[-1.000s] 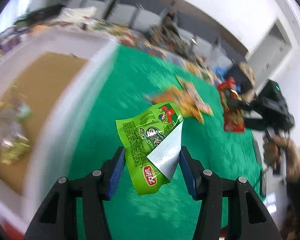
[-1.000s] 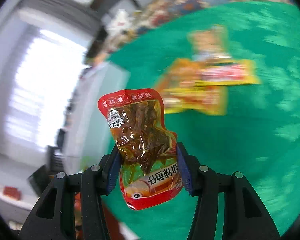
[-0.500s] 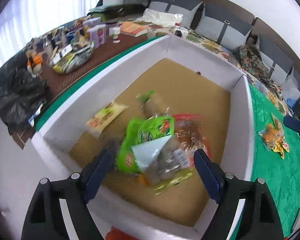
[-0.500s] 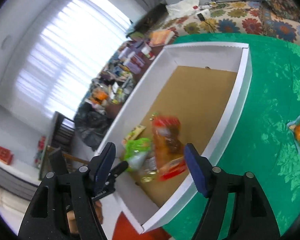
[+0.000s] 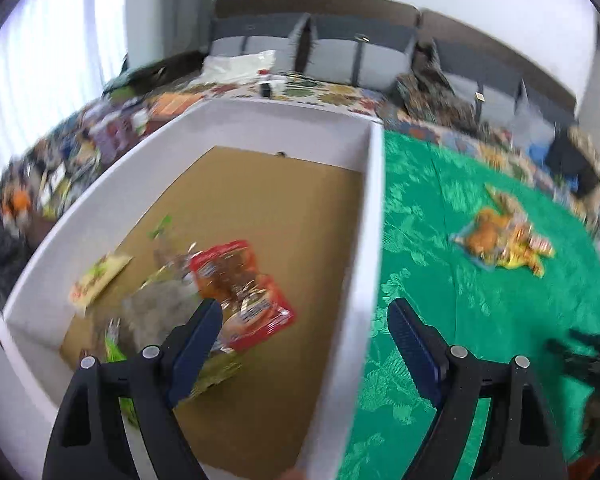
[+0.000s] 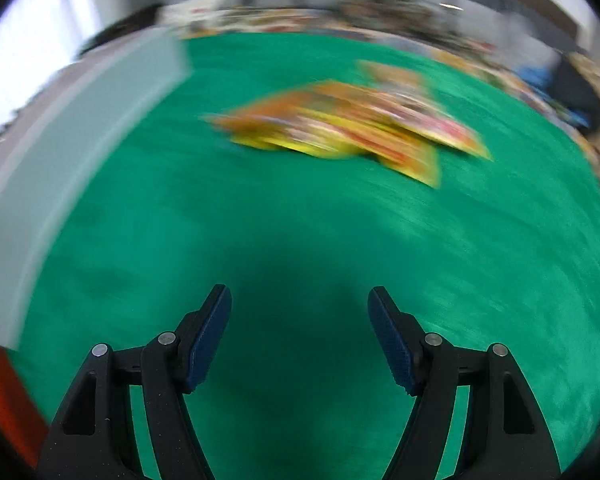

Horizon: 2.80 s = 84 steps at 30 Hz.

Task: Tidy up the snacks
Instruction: 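Carry both packs over the white box and release them inside, then move the left tool back from the box toward the bed, then lower the left tool onto the yellow sausage pack and grasp it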

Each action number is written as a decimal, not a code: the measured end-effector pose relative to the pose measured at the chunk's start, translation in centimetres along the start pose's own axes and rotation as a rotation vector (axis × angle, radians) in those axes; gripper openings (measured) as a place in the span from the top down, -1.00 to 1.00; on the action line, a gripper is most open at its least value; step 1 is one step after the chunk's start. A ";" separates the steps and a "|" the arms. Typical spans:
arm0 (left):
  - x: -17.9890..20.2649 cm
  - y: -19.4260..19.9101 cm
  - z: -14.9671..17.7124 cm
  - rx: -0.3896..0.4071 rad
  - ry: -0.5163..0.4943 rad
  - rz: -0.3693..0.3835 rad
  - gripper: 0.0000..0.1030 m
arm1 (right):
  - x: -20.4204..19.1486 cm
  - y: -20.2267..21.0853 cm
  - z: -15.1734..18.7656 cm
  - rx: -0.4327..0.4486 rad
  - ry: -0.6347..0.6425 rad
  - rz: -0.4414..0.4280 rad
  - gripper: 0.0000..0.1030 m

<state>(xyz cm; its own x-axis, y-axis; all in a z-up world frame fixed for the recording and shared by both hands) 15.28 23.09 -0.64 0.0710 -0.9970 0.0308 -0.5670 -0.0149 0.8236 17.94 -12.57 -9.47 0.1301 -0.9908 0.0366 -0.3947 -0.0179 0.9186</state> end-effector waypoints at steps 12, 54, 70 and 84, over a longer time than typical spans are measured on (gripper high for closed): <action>0.6 -0.9 0.5 -0.056 0.099 -0.011 -0.63 | 15.7 -0.7 2.2 0.083 -0.235 0.135 -0.45; 13.3 6.5 -5.1 0.200 -0.300 -0.057 -0.97 | 15.5 -0.9 2.8 0.130 -0.265 0.124 -0.64; 24.8 -7.2 -6.8 -0.168 -0.436 0.225 -0.97 | 15.5 -1.0 2.8 0.130 -0.265 0.123 -0.65; 30.0 -21.2 -10.0 -0.376 -0.466 0.281 -1.00 | 15.4 -1.0 2.7 0.130 -0.266 0.123 -0.65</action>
<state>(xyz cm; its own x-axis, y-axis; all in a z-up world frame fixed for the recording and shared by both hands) 37.68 -5.75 -11.53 -0.4484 -0.8888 0.0951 -0.1806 0.1942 0.9642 17.88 -28.17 -10.93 -0.1610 -0.9867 0.0244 -0.5082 0.1041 0.8549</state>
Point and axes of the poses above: each gripper's, at about its wrist camera, not at the fingertips, and y roughly against the way its jaws point, x to its right, z to its underside, the point moved 6 cm from there along -y, roughly the way its jaws point, and after that the axes turned 6 degrees about -x, right-handed, at the moved point
